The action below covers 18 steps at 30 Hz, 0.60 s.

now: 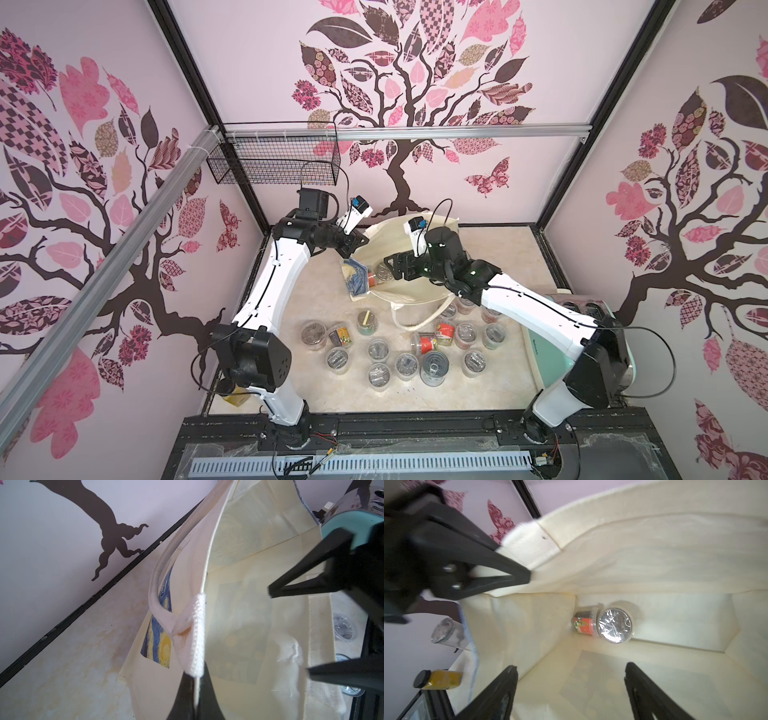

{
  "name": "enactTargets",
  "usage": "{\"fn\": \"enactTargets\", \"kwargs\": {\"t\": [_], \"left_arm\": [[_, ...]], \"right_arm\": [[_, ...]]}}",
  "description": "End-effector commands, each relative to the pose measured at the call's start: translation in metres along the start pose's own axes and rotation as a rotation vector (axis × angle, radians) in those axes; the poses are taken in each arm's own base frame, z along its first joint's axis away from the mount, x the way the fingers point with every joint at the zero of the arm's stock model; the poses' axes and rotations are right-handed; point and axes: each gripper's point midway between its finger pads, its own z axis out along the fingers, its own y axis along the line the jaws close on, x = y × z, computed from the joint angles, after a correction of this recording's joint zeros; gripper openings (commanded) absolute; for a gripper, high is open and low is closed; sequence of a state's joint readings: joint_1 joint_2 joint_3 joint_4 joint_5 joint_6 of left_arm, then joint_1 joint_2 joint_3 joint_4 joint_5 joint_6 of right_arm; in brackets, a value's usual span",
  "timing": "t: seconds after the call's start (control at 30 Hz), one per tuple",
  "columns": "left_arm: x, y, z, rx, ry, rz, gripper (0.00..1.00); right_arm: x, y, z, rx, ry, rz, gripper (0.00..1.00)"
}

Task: Take out the seed jars from the canvas bag
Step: Pick up the seed jar from the canvas bag.

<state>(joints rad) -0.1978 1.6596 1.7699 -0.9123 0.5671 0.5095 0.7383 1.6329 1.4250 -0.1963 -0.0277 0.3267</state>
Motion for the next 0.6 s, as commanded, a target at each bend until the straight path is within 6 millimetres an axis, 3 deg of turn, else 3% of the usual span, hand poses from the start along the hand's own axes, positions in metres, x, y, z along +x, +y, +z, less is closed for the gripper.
{"fn": "enactTargets", "kwargs": {"t": [0.0,0.23,0.4,0.57], "left_arm": [[-0.018,-0.015,-0.01,0.023,-0.075,0.049,0.0],[-0.009,-0.03,-0.018,0.045,-0.051,0.1,0.0],[-0.003,-0.039,-0.015,0.096,-0.048,0.108,0.0],[0.005,-0.051,-0.012,0.162,-0.048,0.126,0.0]], "right_arm": [[0.039,-0.024,0.02,0.092,0.094,0.039,0.83],[0.081,-0.057,0.044,0.208,0.144,0.055,0.85],[0.076,-0.06,0.062,0.227,0.107,0.108,0.92],[0.07,-0.071,0.083,0.286,0.032,0.302,0.94]]}}
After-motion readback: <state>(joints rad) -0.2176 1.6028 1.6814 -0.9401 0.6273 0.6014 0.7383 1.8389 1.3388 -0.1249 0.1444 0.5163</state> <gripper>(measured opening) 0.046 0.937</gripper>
